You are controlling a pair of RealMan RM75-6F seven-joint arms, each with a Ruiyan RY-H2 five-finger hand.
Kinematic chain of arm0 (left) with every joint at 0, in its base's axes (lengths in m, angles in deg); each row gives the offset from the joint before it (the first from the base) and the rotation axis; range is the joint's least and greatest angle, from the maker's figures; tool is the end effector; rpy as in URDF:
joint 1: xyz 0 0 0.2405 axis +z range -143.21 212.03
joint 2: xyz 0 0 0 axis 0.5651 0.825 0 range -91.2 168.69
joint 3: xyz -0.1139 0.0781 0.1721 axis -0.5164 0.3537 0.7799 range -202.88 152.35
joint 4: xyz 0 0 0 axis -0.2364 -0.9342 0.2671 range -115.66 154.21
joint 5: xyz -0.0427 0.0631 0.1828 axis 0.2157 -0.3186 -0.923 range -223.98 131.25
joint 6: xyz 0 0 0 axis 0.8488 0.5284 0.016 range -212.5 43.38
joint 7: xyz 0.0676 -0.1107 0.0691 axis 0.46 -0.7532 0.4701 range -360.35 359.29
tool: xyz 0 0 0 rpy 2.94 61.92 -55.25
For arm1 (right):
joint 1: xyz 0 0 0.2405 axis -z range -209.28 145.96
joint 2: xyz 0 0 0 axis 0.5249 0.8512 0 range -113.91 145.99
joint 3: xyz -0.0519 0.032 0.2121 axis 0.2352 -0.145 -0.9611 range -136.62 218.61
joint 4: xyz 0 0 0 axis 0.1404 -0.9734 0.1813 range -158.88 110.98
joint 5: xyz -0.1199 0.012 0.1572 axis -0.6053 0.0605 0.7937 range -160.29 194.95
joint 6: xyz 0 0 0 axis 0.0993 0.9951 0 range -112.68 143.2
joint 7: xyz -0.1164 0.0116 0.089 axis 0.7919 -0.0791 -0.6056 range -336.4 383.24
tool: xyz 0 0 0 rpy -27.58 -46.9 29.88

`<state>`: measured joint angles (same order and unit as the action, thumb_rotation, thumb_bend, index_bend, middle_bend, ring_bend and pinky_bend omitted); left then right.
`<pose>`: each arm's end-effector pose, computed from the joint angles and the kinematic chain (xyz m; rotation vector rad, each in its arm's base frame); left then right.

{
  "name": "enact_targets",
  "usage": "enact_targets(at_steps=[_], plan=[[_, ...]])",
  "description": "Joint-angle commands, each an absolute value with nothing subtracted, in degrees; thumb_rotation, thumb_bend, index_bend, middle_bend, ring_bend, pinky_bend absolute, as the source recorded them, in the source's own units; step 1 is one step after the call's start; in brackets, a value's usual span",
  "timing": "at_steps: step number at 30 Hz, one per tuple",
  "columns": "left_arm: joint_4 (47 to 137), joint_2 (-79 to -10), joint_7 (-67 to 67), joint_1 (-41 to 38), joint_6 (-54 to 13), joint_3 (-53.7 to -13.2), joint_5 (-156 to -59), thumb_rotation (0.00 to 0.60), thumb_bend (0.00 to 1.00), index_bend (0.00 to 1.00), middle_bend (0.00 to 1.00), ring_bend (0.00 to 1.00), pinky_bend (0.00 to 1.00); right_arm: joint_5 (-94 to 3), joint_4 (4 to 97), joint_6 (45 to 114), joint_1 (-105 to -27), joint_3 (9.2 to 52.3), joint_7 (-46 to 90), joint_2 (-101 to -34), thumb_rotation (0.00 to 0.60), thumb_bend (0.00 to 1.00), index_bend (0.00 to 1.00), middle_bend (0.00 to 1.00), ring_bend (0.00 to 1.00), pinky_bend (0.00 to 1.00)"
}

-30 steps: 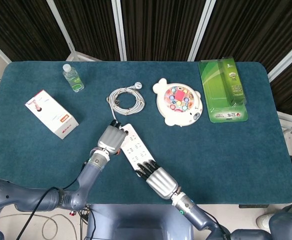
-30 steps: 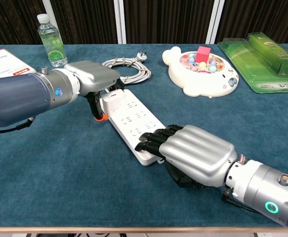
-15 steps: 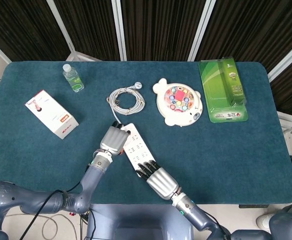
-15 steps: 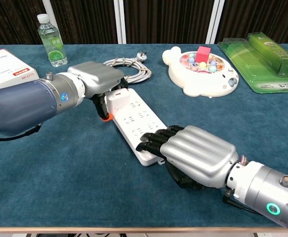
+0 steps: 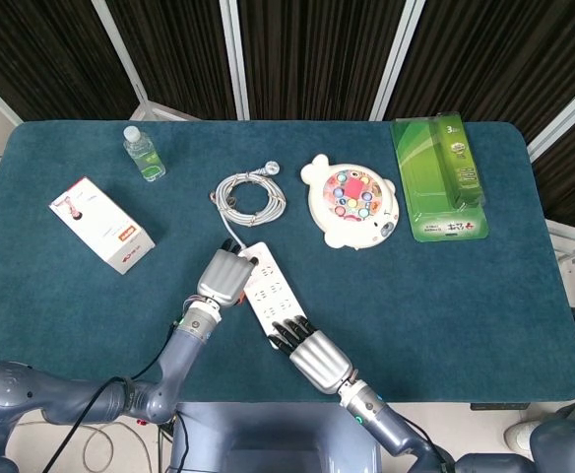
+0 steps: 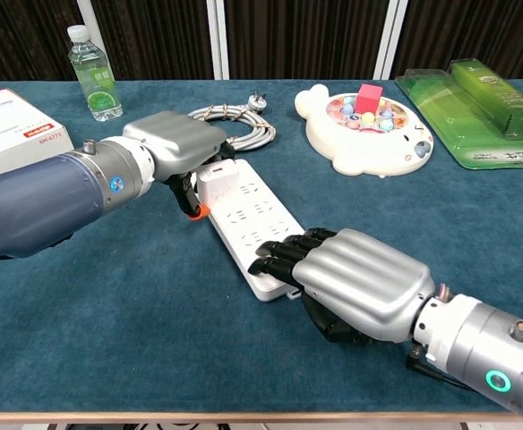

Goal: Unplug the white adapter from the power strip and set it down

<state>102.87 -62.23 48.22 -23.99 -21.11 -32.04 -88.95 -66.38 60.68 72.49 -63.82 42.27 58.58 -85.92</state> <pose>-0.0537 0.3127 -0.0601 -1.9793 -0.6488 -0.7007 -0.1046 -0.2036 -0.0852 2.2340 -0.6460 0.8876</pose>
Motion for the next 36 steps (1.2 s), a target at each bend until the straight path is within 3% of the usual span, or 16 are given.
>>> enact_targets(at_steps=[1,36], plan=[[102.8,-62.3,48.3,-23.9,-21.2,-32.0,-89.3,0.600,0.31,0.61,0.66,0.25,0.18,-66.3,60.5,72.4,-63.8,42.4,58.5,-86.0,0.600,0.97,0.19,0.19,0.18,0.19],[106.9,-59.9,46.7,-22.4,-21.1,-33.5,-94.5,0.600,0.31,0.66,0.71,0.28,0.20,-66.3,60.5,72.3,-63.6,43.1,60.0,-87.4,0.600,0.97,0.19,0.19,0.18,0.19]])
